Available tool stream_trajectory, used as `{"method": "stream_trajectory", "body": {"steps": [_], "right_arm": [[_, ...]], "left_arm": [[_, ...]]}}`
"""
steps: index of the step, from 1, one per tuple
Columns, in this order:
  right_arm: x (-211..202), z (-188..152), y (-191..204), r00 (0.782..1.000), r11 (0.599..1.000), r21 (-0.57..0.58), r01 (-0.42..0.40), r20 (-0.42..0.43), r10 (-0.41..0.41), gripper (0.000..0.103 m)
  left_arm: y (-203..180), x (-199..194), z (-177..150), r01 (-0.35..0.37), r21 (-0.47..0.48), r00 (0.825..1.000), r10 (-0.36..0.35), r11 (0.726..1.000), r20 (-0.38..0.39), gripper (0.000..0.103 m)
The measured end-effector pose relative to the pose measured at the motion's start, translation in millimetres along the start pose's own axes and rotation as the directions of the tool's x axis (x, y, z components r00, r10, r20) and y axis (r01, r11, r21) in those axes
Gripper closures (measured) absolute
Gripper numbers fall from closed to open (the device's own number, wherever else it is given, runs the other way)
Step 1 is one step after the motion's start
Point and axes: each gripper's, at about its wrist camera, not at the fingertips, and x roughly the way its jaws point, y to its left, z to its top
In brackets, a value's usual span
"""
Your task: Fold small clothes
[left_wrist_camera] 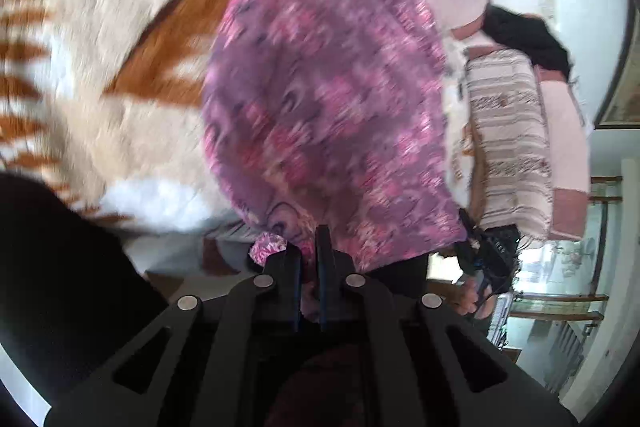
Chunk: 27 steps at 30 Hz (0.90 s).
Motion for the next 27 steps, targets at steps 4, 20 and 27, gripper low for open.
{"method": "stream_trajectory", "body": {"steps": [4, 20, 27], "right_arm": [[2, 11, 19, 0.999, 0.999, -0.033, -0.029, 0.025, 0.030, 0.094], [26, 89, 70, 0.990, 0.994, -0.080, -0.077, 0.114, 0.086, 0.094], [72, 140, 78, 0.989, 0.995, -0.067, -0.080, 0.123, 0.088, 0.094]], "left_arm": [[-7, -13, 16, 0.040, 0.008, 0.998, -0.040, 0.999, 0.054, 0.099], [-19, -47, 111, 0.109, -0.017, 0.968, -0.102, 0.994, 0.231, 0.099], [-31, -42, 165, 0.116, -0.003, 0.953, -0.110, 0.993, 0.284, 0.099]]}}
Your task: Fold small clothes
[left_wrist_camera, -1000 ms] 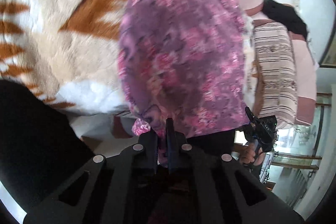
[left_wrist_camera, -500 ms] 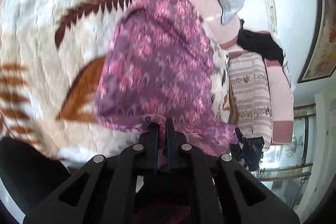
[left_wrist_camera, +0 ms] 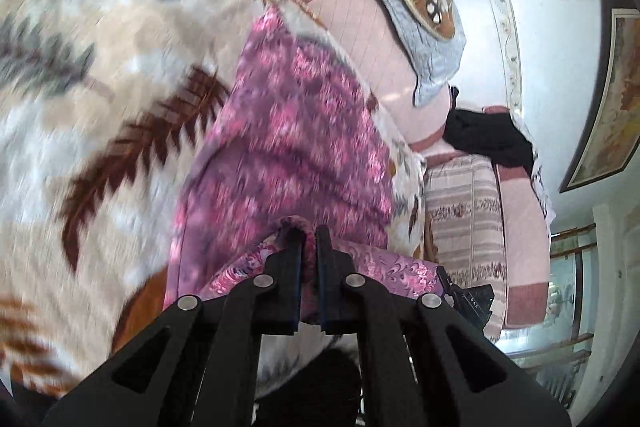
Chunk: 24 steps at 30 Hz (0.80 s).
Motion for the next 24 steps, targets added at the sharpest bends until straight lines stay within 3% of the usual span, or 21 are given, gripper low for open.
{"method": "stream_trajectory", "body": {"steps": [7, 16, 19, 22, 24], "right_arm": [[63, 50, -7, 0.999, 0.995, 0.094, -0.037, 0.043, 0.033, 0.094], [136, 99, -26, 0.999, 0.989, 0.145, 0.038, 0.010, -0.040, 0.094], [153, 109, -29, 0.996, 0.986, 0.142, 0.087, -0.028, -0.084, 0.094], [163, 109, -33, 0.991, 0.984, 0.127, 0.127, -0.067, -0.120, 0.089], [162, 106, -39, 0.989, 0.981, 0.142, 0.136, -0.075, -0.126, 0.089]], "left_arm": [[7, 33, 62, 0.006, -0.056, 0.999, -0.003, 0.998, 0.055, 0.099], [30, 67, 149, -0.026, -0.125, 0.992, 0.040, 0.992, 0.118, 0.099], [27, 78, 159, -0.045, -0.068, 0.997, 0.049, 0.997, 0.057, 0.099], [17, 84, 150, -0.099, 0.080, 0.995, 0.100, 0.992, -0.009, 0.094], [16, 86, 136, -0.137, 0.167, 0.989, 0.145, 0.976, -0.038, 0.069]]}}
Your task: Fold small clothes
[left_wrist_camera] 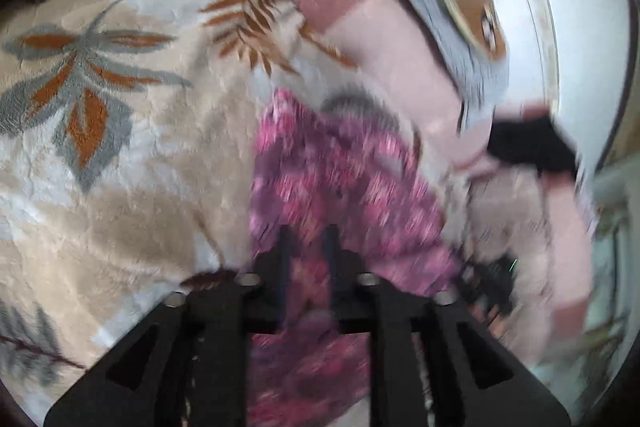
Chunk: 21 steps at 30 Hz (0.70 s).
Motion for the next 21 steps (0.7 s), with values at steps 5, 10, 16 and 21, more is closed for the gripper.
{"method": "stream_trajectory", "body": {"steps": [5, 10, 16, 21], "right_arm": [[-18, -1, -9, 0.999, 0.997, 0.070, -0.046, 0.000, 0.046, 0.088], [-49, 17, -4, 0.989, 0.992, 0.095, -0.078, 0.134, 0.064, 0.077], [-51, 5, 1, 0.995, 0.996, 0.087, -0.005, 0.101, -0.004, 0.072], [-16, -23, 7, 0.995, 0.997, -0.015, 0.071, -0.065, -0.072, 0.065]], "left_arm": [[1, 0, -32, 0.070, 0.093, 0.993, -0.061, 0.993, -0.098, 0.059], [-20, 14, -38, 0.108, 0.135, 0.986, -0.090, 0.985, -0.138, 0.057], [-40, 22, 17, 0.044, -0.029, 0.999, -0.044, 0.999, -0.012, 0.058], [-35, -8, 39, 0.032, -0.098, 0.995, -0.023, 0.995, 0.093, 0.058]]}}
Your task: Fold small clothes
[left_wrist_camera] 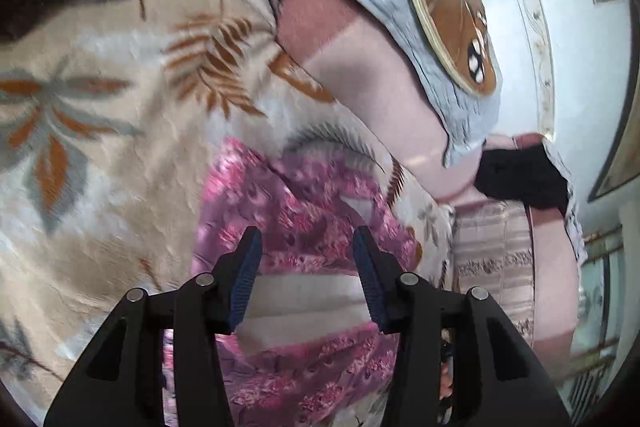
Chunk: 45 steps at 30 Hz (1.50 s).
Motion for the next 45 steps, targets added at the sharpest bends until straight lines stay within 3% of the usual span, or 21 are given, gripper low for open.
{"method": "stream_trajectory", "body": {"steps": [2, 5, 8, 10, 12, 15, 19, 22, 25, 29, 31, 34, 35, 36, 37, 38, 39, 45], "right_arm": [[17, 4, 4, 1.000, 1.000, -0.009, 0.027, -0.012, -0.027, 0.065], [23, 24, 15, 0.998, 0.999, 0.026, -0.030, 0.061, 0.028, 0.065], [1, 42, 28, 0.977, 0.997, -0.006, -0.079, 0.199, 0.078, 0.065], [-13, 45, 30, 0.971, 0.996, -0.027, -0.081, 0.222, 0.085, 0.057], [-24, 44, 29, 0.972, 0.998, -0.069, -0.008, 0.235, 0.025, 0.055], [-30, 38, 20, 0.963, 0.977, -0.132, 0.165, 0.238, -0.130, 0.054], [-20, 29, 14, 0.941, 0.938, -0.185, 0.292, 0.230, -0.248, 0.054], [-7, 27, 21, 0.925, 0.898, -0.264, 0.353, 0.242, -0.292, 0.051], [8, 26, 32, 0.906, 0.839, -0.356, 0.411, 0.261, -0.334, 0.046], [36, 31, 43, 0.862, 0.748, -0.430, 0.506, 0.291, -0.415, 0.044], [42, 35, 45, 0.857, 0.743, -0.429, 0.514, 0.301, -0.419, 0.044], [53, 40, 44, 0.859, 0.734, -0.446, 0.512, 0.282, -0.427, 0.044], [55, 40, 44, 0.855, 0.722, -0.458, 0.518, 0.291, -0.429, 0.044], [55, 40, 45, 0.856, 0.716, -0.469, 0.517, 0.295, -0.426, 0.046], [55, 39, 47, 0.854, 0.707, -0.479, 0.520, 0.302, -0.424, 0.056], [53, 39, 49, 0.846, 0.697, -0.480, 0.533, 0.320, -0.427, 0.070], [50, 39, 49, 0.850, 0.702, -0.480, 0.527, 0.321, -0.418, 0.099], [15, 27, 61, 0.882, 0.725, -0.516, 0.456, 0.371, -0.291, 0.099]], "left_arm": [[5, -6, -2, -0.010, 0.008, 1.000, 0.010, 1.000, -0.010, 0.058], [16, -12, -12, -0.015, 0.049, 0.999, 0.017, 0.999, -0.043, 0.058], [25, -16, -37, 0.065, 0.145, 0.992, -0.048, 0.987, -0.116, 0.058], [28, -16, -57, 0.113, 0.231, 0.982, -0.072, 0.966, -0.177, 0.051], [25, -5, -80, 0.093, 0.339, 0.973, -0.014, 0.936, -0.231, 0.050], [13, 25, -89, -0.031, 0.422, 0.961, 0.142, 0.906, -0.236, 0.050], [9, 40, -57, -0.161, 0.299, 0.973, 0.202, 0.941, -0.109, 0.050], [20, 29, -28, -0.141, 0.138, 0.988, 0.148, 0.980, -0.039, 0.050], [24, 27, -25, -0.112, 0.138, 0.990, 0.121, 0.984, -0.065, 0.049], [29, 33, -30, -0.199, 0.203, 0.974, 0.216, 0.959, -0.066, 0.046], [36, 34, -33, -0.214, 0.193, 0.972, 0.229, 0.958, -0.059, 0.046], [39, 46, -36, -0.149, 0.164, 0.979, 0.168, 0.975, -0.112, 0.039], [36, 50, -38, -0.156, 0.184, 0.976, 0.180, 0.970, -0.122, 0.040], [31, 52, -40, -0.170, 0.208, 0.975, 0.195, 0.963, -0.108, 0.044], [26, 50, -43, -0.191, 0.239, 0.975, 0.212, 0.952, -0.066, 0.054], [21, 47, -46, -0.200, 0.262, 0.976, 0.215, 0.944, -0.030, 0.085], [19, 46, -48, -0.196, 0.279, 0.978, 0.209, 0.940, -0.018, 0.099], [-2, 20, -56, -0.238, 0.327, 0.971, 0.216, 0.915, 0.102, 0.100]]}}
